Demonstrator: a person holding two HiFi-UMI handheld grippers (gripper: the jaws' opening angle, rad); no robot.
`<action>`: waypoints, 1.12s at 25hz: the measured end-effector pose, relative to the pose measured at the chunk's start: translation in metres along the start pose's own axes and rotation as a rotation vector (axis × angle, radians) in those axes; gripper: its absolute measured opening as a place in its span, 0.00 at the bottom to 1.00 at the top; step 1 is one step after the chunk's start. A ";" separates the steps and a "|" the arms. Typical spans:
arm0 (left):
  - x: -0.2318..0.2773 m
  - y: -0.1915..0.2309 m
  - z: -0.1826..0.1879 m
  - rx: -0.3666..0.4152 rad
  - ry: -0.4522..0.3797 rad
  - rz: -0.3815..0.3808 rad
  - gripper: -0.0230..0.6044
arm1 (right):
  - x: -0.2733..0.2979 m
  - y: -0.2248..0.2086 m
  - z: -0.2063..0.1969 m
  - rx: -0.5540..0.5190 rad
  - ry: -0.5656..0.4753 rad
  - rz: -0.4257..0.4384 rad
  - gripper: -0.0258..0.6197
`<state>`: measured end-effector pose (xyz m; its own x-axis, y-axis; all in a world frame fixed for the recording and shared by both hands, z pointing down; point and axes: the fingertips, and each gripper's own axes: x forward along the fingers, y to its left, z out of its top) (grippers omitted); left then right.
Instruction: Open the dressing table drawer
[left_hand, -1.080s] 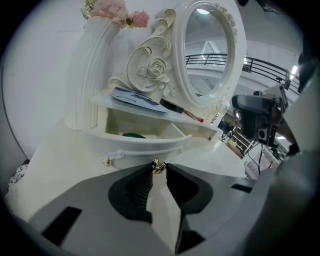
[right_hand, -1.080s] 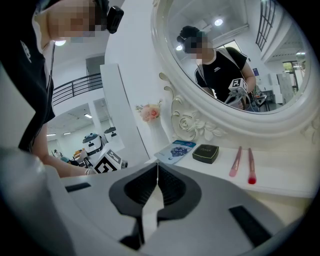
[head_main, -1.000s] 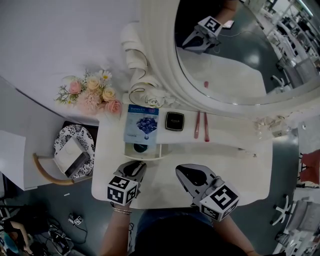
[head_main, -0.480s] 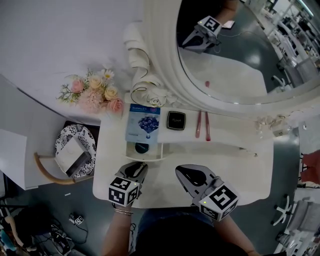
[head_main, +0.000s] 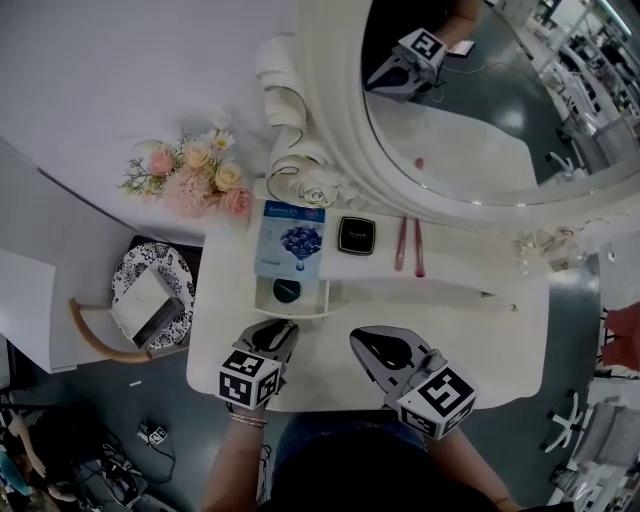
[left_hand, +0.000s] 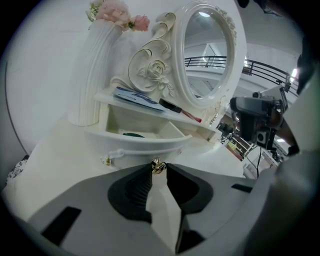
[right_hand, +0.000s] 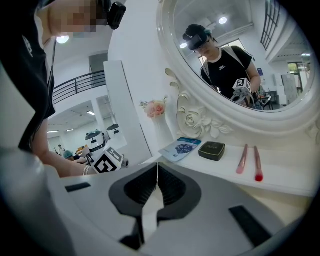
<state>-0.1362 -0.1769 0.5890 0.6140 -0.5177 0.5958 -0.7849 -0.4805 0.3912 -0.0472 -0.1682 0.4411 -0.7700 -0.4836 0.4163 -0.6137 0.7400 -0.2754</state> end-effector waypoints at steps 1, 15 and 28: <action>0.000 0.000 0.000 -0.001 -0.002 0.002 0.20 | 0.000 0.000 0.000 -0.001 0.000 0.000 0.07; -0.014 -0.003 -0.010 0.015 0.010 0.017 0.25 | -0.007 0.004 -0.002 -0.009 -0.024 0.000 0.07; -0.034 -0.036 0.018 0.054 -0.093 0.015 0.09 | -0.032 0.001 0.000 -0.037 -0.046 0.027 0.07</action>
<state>-0.1276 -0.1551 0.5420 0.6095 -0.5871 0.5328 -0.7897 -0.5086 0.3430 -0.0227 -0.1519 0.4276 -0.7936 -0.4839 0.3688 -0.5867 0.7691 -0.2534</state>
